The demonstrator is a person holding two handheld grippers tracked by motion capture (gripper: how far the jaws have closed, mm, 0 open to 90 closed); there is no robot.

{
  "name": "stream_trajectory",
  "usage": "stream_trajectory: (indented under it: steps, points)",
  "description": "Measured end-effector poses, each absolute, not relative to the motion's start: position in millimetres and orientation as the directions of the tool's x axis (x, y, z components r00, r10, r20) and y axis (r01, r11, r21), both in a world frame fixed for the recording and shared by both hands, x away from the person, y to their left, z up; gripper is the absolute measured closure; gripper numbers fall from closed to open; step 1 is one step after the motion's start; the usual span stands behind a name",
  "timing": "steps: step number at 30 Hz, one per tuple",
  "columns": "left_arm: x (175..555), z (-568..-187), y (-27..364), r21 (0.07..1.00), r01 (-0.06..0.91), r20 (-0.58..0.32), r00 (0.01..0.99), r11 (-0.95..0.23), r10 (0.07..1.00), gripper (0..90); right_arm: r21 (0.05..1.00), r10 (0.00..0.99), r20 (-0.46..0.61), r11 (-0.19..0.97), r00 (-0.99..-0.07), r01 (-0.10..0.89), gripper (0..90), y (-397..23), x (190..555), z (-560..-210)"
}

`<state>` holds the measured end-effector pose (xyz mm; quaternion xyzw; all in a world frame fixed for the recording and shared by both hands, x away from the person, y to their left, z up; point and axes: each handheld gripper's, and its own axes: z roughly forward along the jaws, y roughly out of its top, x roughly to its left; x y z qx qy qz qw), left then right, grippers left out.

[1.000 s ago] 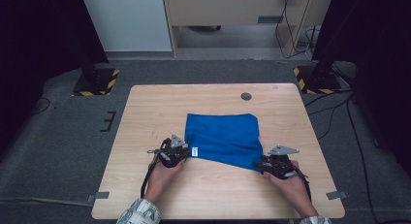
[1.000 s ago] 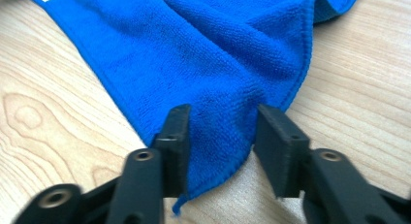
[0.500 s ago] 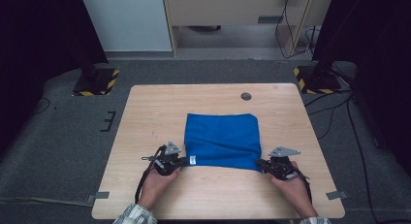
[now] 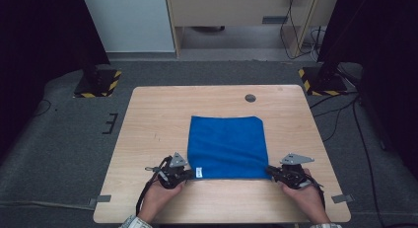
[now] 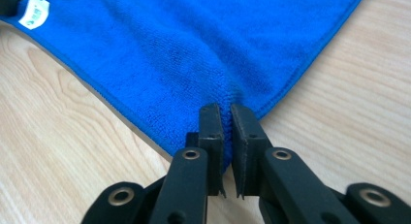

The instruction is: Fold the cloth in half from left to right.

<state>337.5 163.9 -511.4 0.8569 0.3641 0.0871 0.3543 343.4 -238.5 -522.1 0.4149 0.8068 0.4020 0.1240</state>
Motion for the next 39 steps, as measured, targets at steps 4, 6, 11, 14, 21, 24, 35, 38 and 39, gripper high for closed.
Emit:
stream_trajectory:
  steps: [4,6,11,14,21,24,35,38,39]
  points:
    - [330,-510,164,0.658,0.557,-0.09,0.726,-0.506,0.682,86.1,0.749,0.766,0.131,0.34,-0.63,0.569,74.8,-242,340,-521]
    - [328,-511,167,0.645,0.567,-0.083,0.719,-0.513,0.69,86.1,0.75,0.772,0.136,0.33,-0.621,0.574,62.9,-242,339,-521]
    - [327,-513,174,0.628,0.585,-0.089,0.709,-0.513,0.699,85.9,0.76,0.779,0.123,0.324,-0.615,0.563,42.6,-237,340,-521]
    - [324,-514,173,0.621,0.588,-0.092,0.711,-0.519,0.697,85.9,0.756,0.776,0.101,0.347,-0.623,0.555,37.3,-231,340,-523]
    - [318,-511,173,0.628,0.575,-0.051,0.703,-0.525,0.709,76.6,0.712,0.77,0.039,0.426,-0.637,0.558,35.2,-225,338,-530]
    - [319,-506,177,0.675,0.568,-0.038,0.664,-0.47,0.747,52.5,0.713,0.769,0.046,0.422,-0.638,0.56,34.7,-226,338,-529]
    - [332,-498,193,0.765,0.541,-0.072,0.612,-0.35,0.788,16.0,0.746,0.771,0.037,0.402,-0.636,0.531,16.6,-221,342,-529]
    - [333,-499,192,0.767,0.538,-0.064,0.605,-0.349,0.794,13.2,0.745,0.774,0.04,0.398,-0.632,0.535,14.5,-220,343,-529]
    - [335,-500,192,0.765,0.542,-0.065,0.602,-0.348,0.796,11.6,0.747,0.774,0.043,0.396,-0.632,0.535,13.7,-219,344,-530]
